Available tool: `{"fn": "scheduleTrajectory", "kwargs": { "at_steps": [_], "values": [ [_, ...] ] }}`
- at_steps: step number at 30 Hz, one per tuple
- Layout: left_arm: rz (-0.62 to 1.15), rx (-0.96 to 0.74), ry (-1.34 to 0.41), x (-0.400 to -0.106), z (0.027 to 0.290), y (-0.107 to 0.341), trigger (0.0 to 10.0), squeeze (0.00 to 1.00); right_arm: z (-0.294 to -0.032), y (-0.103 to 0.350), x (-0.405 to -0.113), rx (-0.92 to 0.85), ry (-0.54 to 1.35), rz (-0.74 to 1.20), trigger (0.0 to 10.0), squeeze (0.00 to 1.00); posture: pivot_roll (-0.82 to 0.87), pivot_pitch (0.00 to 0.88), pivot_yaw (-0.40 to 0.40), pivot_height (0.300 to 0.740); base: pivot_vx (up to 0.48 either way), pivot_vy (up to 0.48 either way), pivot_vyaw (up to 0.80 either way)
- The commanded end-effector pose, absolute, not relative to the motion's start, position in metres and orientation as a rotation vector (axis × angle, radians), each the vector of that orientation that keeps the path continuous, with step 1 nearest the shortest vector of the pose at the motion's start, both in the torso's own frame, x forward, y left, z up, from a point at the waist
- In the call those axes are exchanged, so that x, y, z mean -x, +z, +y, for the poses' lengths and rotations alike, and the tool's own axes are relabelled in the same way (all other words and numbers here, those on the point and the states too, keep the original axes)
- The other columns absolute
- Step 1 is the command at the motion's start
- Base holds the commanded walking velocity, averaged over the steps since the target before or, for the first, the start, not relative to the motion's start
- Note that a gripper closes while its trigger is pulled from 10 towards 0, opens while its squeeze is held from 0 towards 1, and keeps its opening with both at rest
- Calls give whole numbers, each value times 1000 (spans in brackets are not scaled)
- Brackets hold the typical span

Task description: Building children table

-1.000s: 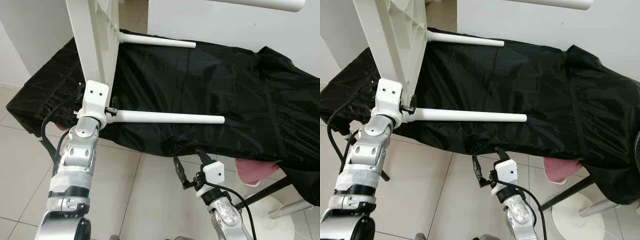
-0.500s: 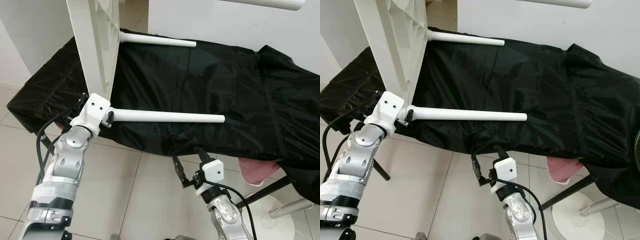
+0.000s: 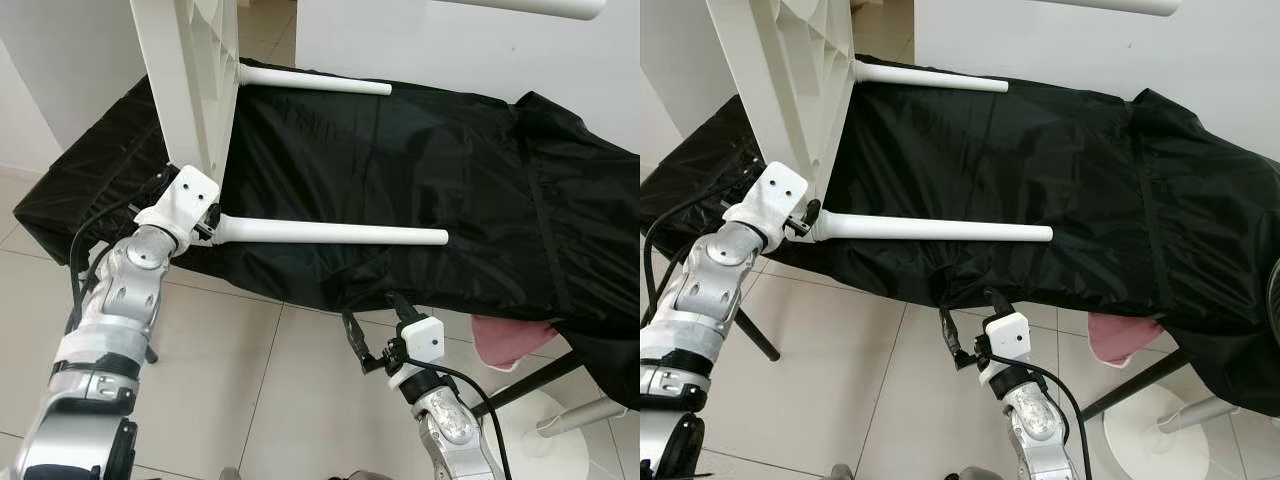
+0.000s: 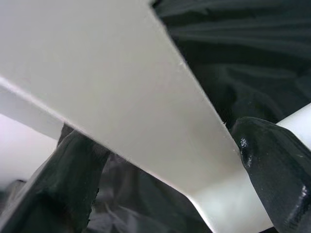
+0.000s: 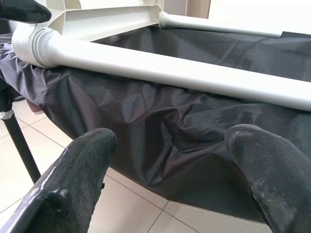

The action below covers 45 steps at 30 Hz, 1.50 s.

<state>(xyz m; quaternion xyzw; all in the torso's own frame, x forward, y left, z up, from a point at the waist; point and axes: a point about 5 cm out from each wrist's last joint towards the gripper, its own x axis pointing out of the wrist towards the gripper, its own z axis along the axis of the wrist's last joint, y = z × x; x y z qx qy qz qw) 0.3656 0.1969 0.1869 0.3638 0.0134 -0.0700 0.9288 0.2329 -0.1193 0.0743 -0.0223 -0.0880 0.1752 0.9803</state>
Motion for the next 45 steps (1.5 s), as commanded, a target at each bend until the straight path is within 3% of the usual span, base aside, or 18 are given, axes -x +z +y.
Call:
{"fn": "scheduleTrajectory", "kwargs": {
  "at_steps": [1,16,28,45],
  "values": [
    [-33,-773,108,-367,214,193,10000,0,-122,71,-232,48,344,-159,10000,0,6,28,-48,740,0,0,0],
    [-152,-1036,264,-374,240,209,10000,0,-120,71,-232,53,356,-158,10000,0,12,37,-55,740,0,0,0],
    [-49,-483,54,-346,199,183,10000,0,-128,71,-231,61,337,-153,10000,0,12,31,-61,740,0,0,0],
    [160,-362,-87,-303,195,159,10000,0,-133,70,-233,82,367,-146,10000,0,34,9,-81,740,0,0,0]
  ]
}}
